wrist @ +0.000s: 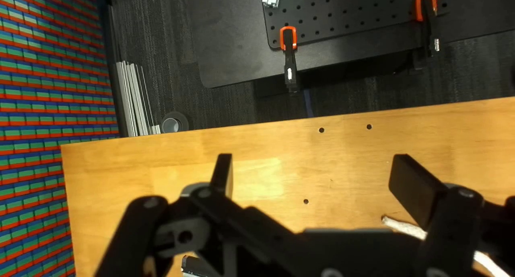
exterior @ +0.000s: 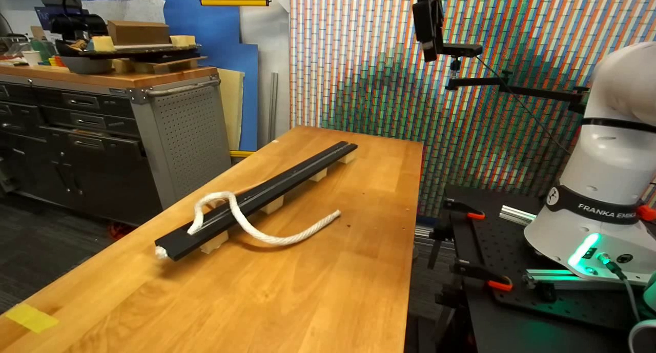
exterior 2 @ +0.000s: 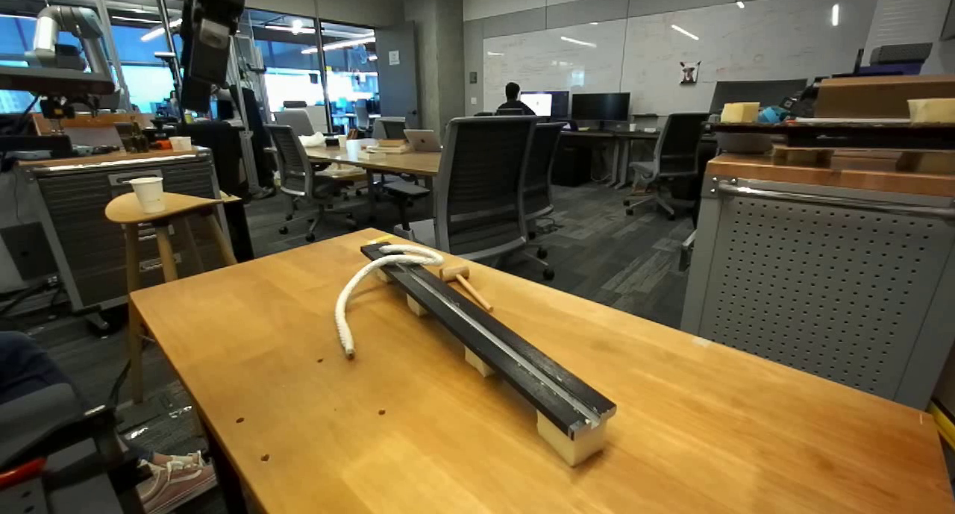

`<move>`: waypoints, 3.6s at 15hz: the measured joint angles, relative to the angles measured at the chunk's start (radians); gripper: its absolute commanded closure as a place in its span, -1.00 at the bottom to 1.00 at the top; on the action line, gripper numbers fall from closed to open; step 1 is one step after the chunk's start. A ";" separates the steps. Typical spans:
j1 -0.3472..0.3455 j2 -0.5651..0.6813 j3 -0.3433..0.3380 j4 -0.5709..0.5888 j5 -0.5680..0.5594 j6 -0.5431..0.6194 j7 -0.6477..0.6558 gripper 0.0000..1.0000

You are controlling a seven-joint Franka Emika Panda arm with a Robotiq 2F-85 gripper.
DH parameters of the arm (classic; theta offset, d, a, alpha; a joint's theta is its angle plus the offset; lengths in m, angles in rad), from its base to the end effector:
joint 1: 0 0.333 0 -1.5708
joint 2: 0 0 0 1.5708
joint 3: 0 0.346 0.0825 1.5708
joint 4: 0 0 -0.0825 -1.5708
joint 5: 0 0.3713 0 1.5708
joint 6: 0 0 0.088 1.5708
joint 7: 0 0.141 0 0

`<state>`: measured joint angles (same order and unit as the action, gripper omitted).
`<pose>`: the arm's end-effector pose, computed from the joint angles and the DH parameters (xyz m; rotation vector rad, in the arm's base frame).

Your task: Stretch the rope out on the platform

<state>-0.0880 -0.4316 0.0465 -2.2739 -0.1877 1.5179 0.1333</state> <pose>0.3478 -0.0398 0.5028 2.8761 -0.2326 -0.4598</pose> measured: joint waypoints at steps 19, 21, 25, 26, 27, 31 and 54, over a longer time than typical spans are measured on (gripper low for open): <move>0.026 0.080 0.043 -0.101 0.215 0.290 0.406 -1.00; 0.026 0.097 0.048 -0.103 0.246 0.360 0.458 -1.00; 0.028 0.142 0.065 -0.104 0.250 0.451 0.538 -1.00; 0.031 0.148 0.069 -0.104 0.249 0.456 0.548 -1.00; 0.035 0.149 0.073 -0.104 0.246 0.457 0.554 -1.00; 0.059 0.118 0.087 -0.103 0.205 0.446 0.558 -1.00; 0.094 0.259 0.095 -0.407 0.496 1.132 0.736 -1.00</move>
<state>0.0056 -0.1728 0.1420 -2.6809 0.3082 2.6496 0.8689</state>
